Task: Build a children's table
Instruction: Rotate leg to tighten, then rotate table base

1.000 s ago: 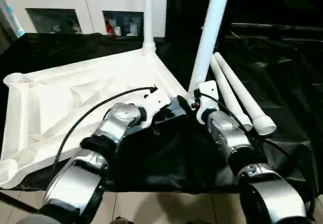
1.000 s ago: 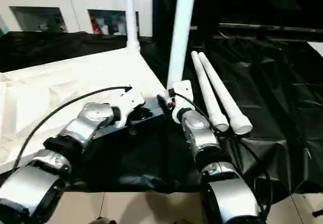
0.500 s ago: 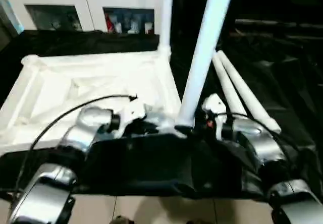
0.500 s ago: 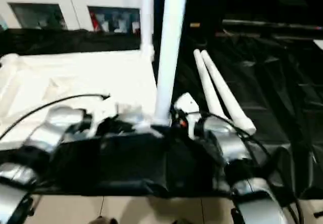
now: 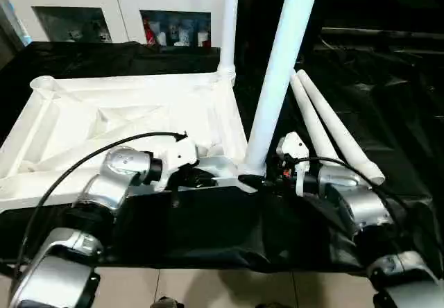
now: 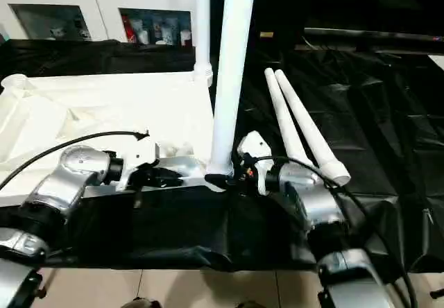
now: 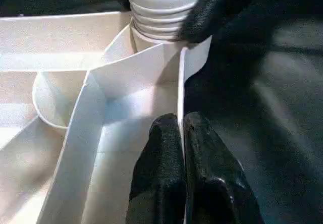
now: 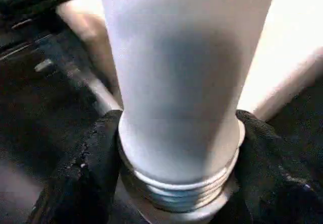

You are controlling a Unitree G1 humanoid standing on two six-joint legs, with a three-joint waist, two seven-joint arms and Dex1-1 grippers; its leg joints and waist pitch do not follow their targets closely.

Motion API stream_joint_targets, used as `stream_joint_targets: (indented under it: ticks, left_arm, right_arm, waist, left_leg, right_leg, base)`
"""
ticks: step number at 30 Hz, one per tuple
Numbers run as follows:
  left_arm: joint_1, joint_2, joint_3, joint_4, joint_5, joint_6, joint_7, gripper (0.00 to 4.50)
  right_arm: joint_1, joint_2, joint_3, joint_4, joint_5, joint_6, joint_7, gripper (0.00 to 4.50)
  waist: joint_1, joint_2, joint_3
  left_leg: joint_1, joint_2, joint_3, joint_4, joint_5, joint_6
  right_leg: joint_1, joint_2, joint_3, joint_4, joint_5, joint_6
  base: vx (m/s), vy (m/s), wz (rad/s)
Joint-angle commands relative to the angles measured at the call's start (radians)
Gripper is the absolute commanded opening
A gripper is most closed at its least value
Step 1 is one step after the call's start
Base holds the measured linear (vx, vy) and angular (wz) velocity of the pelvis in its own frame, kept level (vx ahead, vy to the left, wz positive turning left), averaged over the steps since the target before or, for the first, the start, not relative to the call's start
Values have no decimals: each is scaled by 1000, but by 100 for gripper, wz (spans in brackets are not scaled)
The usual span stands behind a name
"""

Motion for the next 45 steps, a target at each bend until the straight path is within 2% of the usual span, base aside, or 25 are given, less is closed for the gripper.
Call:
stream_joint_targets:
  ticks: [1,2,4,5,6,9,10,13,16,17,19,21,25,27,28,29,30,31,34,35,40,41,43,44,45]
  left_arm:
    - [-16,-31,36,45,-2,16,145,0]
    - [-19,-36,37,50,-1,17,156,0]
    - [-61,-102,51,110,9,30,297,0]
    - [-88,-150,63,141,2,47,369,0]
    - [-104,-182,71,160,-3,59,411,0]
    - [-134,-238,71,187,1,48,458,0]
    - [-141,-251,70,195,5,38,463,0]
    - [-139,-267,49,192,19,-10,422,0]
    - [-131,-266,36,193,18,-48,382,0]
    - [-131,-266,36,193,18,-48,382,0]
    - [-130,-261,29,199,23,-55,378,0]
    - [-137,-259,32,219,30,-68,394,0]
    - [-179,-257,48,285,73,-112,561,0]
    - [-198,-256,60,305,81,-127,629,0]
    - [-210,-257,75,312,71,-127,648,28]
    - [-220,-257,88,313,62,-128,662,28]
    - [-223,-257,93,313,59,-129,669,56]
    - [-236,-256,108,314,47,-132,683,56]
    - [-250,-239,116,311,51,-150,715,60]
    - [-251,-233,118,307,53,-149,722,75]
    - [-237,-154,134,250,86,-77,822,104]
    - [-208,-110,150,195,97,-29,840,104]
    - [-131,-15,190,59,135,73,870,135]
    - [-114,4,196,32,143,91,873,135]
    - [-60,65,216,-47,176,129,885,146]
  right_arm:
    - [14,23,7,42,-15,17,-48,280]
    - [11,28,2,49,-16,17,-66,280]
    - [-25,101,-59,137,-15,10,-292,278]
    - [-53,144,-94,192,-5,11,-421,277]
    - [-72,171,-116,226,3,11,-501,277]
    - [-102,210,-129,270,-2,9,-606,277]
    - [-109,220,-131,278,-10,8,-628,277]
    - [-118,236,-135,277,-17,-12,-630,347]
    - [-126,240,-145,284,-19,-42,-630,349]
    - [-126,240,-145,284,-19,-42,-630,384]
    - [-129,234,-141,287,-36,-75,-652,384]
    - [-116,220,-138,252,-49,-111,-676,384]
    - [-51,203,-145,123,-52,-126,-679,384]
    - [-27,199,-145,85,-58,-128,-677,384]
    - [-6,196,-144,54,-61,-129,-678,393]
    - [15,194,-142,23,-63,-128,-681,393]
    - [24,193,-142,11,-63,-126,-681,394]
    - [56,190,-136,-38,-65,-121,-682,394]
    - [95,192,-124,-93,-61,-91,-677,394]
    - [99,192,-121,-96,-61,-84,-675,394]
    - [103,193,-91,-73,-85,-67,-657,394]
    - [100,196,-80,-70,-81,-46,-636,394]
    - [92,204,-61,-67,-73,-21,-598,394]
    - [92,206,-57,-69,-71,-14,-593,394]
    - [81,211,-44,-59,-76,-14,-584,394]
  waist:
    - [0,-11,-62]
    - [-3,-11,-61]
    - [-8,-10,-59]
    - [-10,-3,-62]
    - [-14,-8,-63]
    - [-11,-2,-62]
    - [-13,0,-63]
    - [-10,0,-66]
    - [-9,2,-69]
    - [-10,3,-69]
    - [-10,3,-70]
    - [-9,-3,-72]
    - [0,-2,-74]
    - [-3,-2,-79]
    - [-5,-5,-87]
    - [-6,-4,-88]
    - [-7,-6,-89]
    - [-8,-4,-88]
    - [-5,-1,-83]
    - [-4,9,-82]
    - [-10,12,-79]
    - [-9,16,-80]
    - [-13,12,-80]
    - [-21,16,-80]
    - [-22,23,-82]
  left_leg:
    - [14,21,-11,-69,-257,24]
    - [15,21,-10,-69,-266,23]
    - [19,17,-12,-72,-299,7]
    - [20,17,-14,-71,-296,-10]
    - [20,15,-15,-72,-293,-20]
    - [21,13,-12,-69,-292,-5]
    - [19,12,-11,-69,-294,2]
    - [15,11,-13,-69,-283,18]
    - [13,14,-13,-69,-261,29]
    - [13,15,-13,-69,-255,30]
    - [16,16,-12,-68,-258,29]
    - [17,16,-11,-68,-264,32]
    - [17,16,-10,-66,-251,38]
    - [10,16,-14,-65,-219,41]
    - [6,13,-13,-57,-167,55]
    - [5,13,-13,-54,-143,64]
    - [0,11,-11,-49,-107,89]
    - [-1,9,-10,-48,-103,99]
    - [2,11,-9,-48,-137,114]
    - [3,12,-11,-50,-148,107]
    - [8,13,-12,-55,-221,60]
    - [8,16,-15,-57,-225,51]
    - [5,16,-16,-58,-224,48]
    - [1,16,-18,-59,-213,46]
    - [8,23,-19,-58,-210,39]
  right_leg:
    - [47,-44,32,-79,-272,-205]
    - [45,-43,32,-82,-283,-200]
    - [41,-43,32,-88,-345,-184]
    - [39,-45,34,-88,-354,-180]
    - [42,-42,32,-87,-344,-180]
    - [41,-41,33,-92,-308,-185]
    - [42,-39,33,-92,-290,-189]
    - [46,-39,30,-90,-269,-183]
    - [49,-39,30,-82,-202,-202]
    - [50,-37,29,-79,-180,-211]
    - [49,-38,29,-78,-164,-223]
    - [51,-40,29,-78,-179,-224]
    - [53,-36,31,-81,-166,-196]
    - [59,-38,29,-71,-122,-196]
    - [63,-38,29,-62,-40,-206]
    - [63,-37,29,-58,0,-216]
    - [64,-36,27,-52,64,-232]
    - [63,-36,27,-53,74,-240]
    - [60,-36,24,-60,24,-242]
    - [59,-36,23,-61,3,-242]
    - [55,-31,24,-67,-82,-232]
    - [56,-32,24,-63,-79,-235]
    - [57,-34,24,-61,-74,-236]
    - [58,-32,23,-58,-64,-236]
    - [54,-34,23,-54,-50,-241]
  base:
    - [0,0,0]
    - [0,0,0]
    - [0,0,0]
    - [0,0,0]
    - [0,0,0]
    - [0,0,0]
    - [0,0,0]
    - [0,0,0]
    - [0,0,0]
    - [0,0,0]
    - [0,0,0]
    - [0,0,0]
    - [0,0,0]
    - [0,0,0]
    - [0,0,0]
    - [0,0,0]
    - [0,0,0]
    - [0,0,0]
    - [0,0,0]
    - [0,0,0]
    - [0,0,0]
    - [0,0,0]
    - [0,0,0]
    - [0,0,0]
    - [0,0,0]
